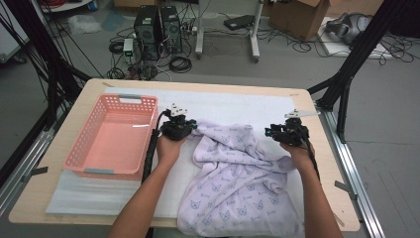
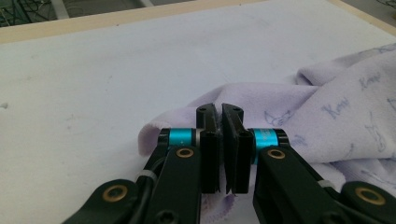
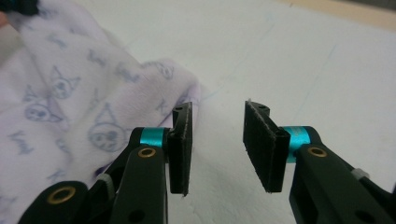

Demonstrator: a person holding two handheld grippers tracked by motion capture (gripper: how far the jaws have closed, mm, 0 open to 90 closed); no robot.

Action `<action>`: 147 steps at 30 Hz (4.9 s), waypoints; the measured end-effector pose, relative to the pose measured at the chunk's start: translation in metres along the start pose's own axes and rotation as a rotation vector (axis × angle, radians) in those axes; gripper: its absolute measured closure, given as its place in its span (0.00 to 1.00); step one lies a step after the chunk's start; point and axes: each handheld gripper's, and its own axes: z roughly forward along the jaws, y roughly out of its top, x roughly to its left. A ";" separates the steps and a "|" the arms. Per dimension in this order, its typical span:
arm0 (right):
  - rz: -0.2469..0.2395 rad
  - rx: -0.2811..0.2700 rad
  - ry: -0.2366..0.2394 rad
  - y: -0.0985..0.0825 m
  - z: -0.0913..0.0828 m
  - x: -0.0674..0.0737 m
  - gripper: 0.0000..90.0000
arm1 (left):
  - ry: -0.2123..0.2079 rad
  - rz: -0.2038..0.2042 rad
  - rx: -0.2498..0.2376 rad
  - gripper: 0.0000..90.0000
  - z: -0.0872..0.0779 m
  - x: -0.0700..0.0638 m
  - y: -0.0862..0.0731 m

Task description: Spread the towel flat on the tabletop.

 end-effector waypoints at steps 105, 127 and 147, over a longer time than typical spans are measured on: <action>-0.028 -0.187 -0.205 -0.057 -0.073 0.026 0.68 | -0.060 0.086 0.149 0.43 -0.003 -0.044 -0.045; 0.004 -0.137 -0.107 -0.068 -0.047 0.037 0.63 | 0.105 -0.127 0.049 0.95 -0.004 0.005 -0.027; 0.020 -0.005 -0.186 -0.055 -0.003 0.011 0.95 | 0.118 -0.121 0.003 0.95 -0.002 0.022 -0.022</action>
